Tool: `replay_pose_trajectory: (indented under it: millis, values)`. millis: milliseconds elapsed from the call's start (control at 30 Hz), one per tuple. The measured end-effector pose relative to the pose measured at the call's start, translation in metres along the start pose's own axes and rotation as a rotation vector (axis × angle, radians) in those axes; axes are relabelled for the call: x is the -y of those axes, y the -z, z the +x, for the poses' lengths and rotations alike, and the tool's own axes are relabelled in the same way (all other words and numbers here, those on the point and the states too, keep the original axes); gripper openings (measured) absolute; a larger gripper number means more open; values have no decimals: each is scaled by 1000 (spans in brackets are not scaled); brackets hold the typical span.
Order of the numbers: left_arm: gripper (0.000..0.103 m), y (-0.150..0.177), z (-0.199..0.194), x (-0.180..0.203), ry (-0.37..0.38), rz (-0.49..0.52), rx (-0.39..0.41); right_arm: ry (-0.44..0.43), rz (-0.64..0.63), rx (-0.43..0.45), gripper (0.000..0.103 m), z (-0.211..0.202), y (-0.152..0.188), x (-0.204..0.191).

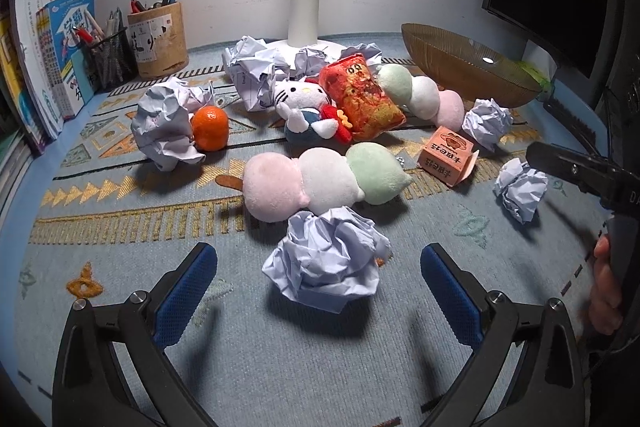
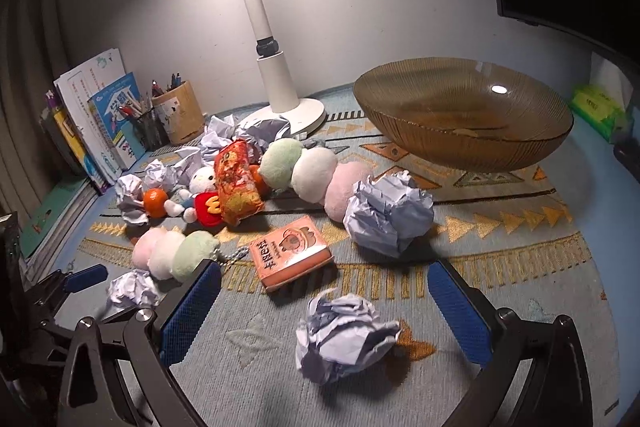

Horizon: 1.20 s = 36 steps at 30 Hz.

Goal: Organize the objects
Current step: 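Move the left tool toward one crumpled paper ball while the right tool approaches another, then grasp a paper ball with each tool and carry both over the amber glass bowl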

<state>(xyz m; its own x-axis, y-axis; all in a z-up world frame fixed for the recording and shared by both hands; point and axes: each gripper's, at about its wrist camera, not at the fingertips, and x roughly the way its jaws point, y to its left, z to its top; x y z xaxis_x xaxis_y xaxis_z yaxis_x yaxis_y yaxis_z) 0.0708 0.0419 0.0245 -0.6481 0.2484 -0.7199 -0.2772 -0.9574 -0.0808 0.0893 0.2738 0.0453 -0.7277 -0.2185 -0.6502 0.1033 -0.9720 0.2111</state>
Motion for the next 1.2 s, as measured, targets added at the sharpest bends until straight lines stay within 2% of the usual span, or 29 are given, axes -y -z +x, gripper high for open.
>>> replay_pose_trajectory:
  millis: [67, 133, 233, 267, 300, 367, 400, 433, 467, 500, 567, 733, 900, 1033, 1133, 1200]
  values:
    - [101, 6, 1, 1, 4, -20, -18, 16, -54, -39, 103, -9, 12, -2]
    - [96, 8, 5, 1, 16, -44, -40, 26, -94, -77, 103, -14, 25, -6]
    - [87, 6, 13, 2, 10, -67, -71, 47, -87, -106, 101, -11, 34, -10]
    - [86, 5, 15, 3, 9, -71, -77, 47, -80, -112, 96, -7, 33, -11]
    - [79, 5, 17, 4, 8, -71, -82, 57, -73, -123, 87, -3, 30, -11]
    - [68, 3, 18, 6, -8, -66, -86, 88, -66, -157, 78, 9, 24, -11]
    - [57, 3, 18, 7, -10, -63, -88, 94, -56, -170, 72, 15, 22, -10]
    - [50, 2, 18, 8, -11, -63, -87, 85, -43, -176, 67, 19, 21, -9]
    - [50, 1, 17, 7, -1, -71, -90, 75, -28, -175, 57, 21, 20, -8]
    - [50, 1, 16, 6, 12, -81, -87, 68, -19, -172, 51, 22, 20, -6]
    - [49, 0, 10, 7, 21, -82, -65, 54, -19, -143, 48, 15, 20, -7]
    - [49, -27, -9, 23, 47, -53, -5, 47, -30, -74, 47, -13, 8, -9]
    - [49, -94, -17, 56, 117, -16, 83, 82, -3, 42, 46, -51, -42, 14]
    - [49, -154, 4, 86, 183, -8, 128, 113, 85, 124, 47, -66, -93, 54]
    - [49, -186, 36, 107, 234, -25, 139, 170, 166, 163, 47, -57, -124, 88]
    - [49, -200, 60, 120, 260, -38, 137, 179, 214, 184, 47, -45, -137, 109]
